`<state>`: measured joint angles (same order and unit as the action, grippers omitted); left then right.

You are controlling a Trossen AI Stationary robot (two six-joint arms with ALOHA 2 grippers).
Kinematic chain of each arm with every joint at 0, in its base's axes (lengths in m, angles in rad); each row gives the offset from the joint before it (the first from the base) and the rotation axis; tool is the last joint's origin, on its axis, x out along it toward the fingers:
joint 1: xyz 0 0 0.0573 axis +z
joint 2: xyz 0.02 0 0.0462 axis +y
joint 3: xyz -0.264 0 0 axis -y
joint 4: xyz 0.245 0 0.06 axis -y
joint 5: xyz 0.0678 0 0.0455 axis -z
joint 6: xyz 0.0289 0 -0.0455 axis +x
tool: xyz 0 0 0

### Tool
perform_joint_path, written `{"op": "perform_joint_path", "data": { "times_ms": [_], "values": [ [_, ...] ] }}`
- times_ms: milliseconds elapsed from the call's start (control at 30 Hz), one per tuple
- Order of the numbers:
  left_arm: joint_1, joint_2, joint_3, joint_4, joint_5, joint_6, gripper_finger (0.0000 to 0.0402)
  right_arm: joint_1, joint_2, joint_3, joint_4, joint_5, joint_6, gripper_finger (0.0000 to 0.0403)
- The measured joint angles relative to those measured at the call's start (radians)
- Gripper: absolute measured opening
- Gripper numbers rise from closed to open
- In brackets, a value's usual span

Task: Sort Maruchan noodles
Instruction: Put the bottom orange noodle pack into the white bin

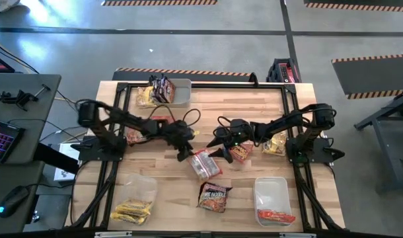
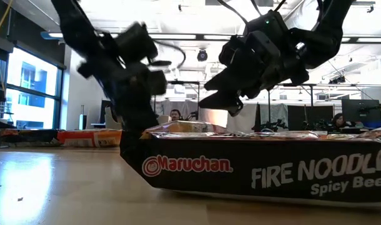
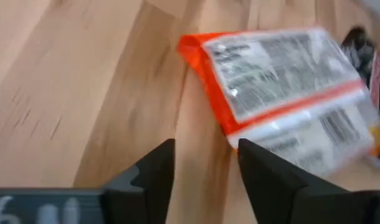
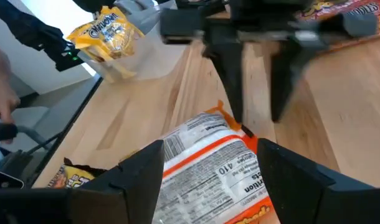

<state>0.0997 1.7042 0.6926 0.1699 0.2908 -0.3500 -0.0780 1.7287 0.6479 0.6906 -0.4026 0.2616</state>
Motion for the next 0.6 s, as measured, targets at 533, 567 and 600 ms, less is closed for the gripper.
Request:
{"op": "perform_joint_path", "data": {
  "times_ms": [533, 567, 600],
  "values": [
    [0.102, 0.179, 0.005, 0.324, 0.383, -0.092, 0.0178, 0.0, 0.0, 0.0, -0.023, 0.0, -0.019, 0.0238],
    [0.098, 0.179, 0.004, 0.321, 0.378, -0.086, 0.0175, 0.0, 0.0, 0.0, -0.023, 0.0, -0.019, 0.0238],
    [0.094, 0.179, 0.004, 0.32, 0.375, -0.078, 0.0171, 0.0, 0.0, 0.0, -0.023, 0.0, -0.019, 0.0238]
  ]
}}
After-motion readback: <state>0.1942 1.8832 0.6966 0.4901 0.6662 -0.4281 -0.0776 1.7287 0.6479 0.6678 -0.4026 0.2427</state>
